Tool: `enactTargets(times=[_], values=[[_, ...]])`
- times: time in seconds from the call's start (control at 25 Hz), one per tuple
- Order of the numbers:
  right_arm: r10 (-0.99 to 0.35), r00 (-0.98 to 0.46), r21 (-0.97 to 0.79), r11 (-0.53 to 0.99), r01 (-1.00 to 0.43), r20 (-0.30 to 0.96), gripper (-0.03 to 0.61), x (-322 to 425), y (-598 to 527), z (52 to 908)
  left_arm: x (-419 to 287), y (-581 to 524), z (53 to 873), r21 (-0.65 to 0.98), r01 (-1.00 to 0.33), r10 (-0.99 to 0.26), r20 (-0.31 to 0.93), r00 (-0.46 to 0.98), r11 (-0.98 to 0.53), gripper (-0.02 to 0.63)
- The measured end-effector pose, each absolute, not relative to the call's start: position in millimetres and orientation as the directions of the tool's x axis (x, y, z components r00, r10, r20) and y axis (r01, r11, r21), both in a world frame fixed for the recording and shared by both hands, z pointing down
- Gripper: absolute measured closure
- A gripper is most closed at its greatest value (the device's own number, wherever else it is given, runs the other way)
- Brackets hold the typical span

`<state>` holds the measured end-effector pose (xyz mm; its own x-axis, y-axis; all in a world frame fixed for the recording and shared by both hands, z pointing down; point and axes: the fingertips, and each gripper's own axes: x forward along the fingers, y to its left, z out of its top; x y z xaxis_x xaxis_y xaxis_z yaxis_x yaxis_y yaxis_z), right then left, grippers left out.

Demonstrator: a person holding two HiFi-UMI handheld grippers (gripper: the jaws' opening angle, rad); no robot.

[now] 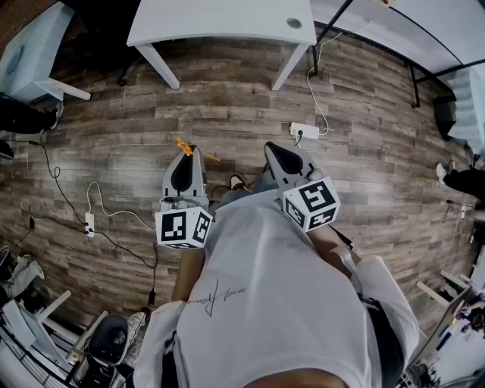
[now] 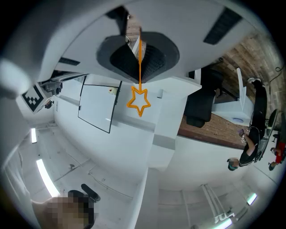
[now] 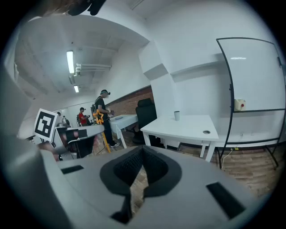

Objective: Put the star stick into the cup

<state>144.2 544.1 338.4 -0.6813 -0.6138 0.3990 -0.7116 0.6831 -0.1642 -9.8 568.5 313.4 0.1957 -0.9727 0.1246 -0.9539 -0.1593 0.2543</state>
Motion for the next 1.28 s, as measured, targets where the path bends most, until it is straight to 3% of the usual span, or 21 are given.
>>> enactTargets(times=[1.28], values=[[-0.584, -0.696, -0.306, 0.631, -0.713, 0.417, 0.569, 128.6, 504.8, 357.6, -25.5, 532.0, 323.5, 0.270, -0.949, -0.965, 0.155, 0.211, -0.164, 0.595]])
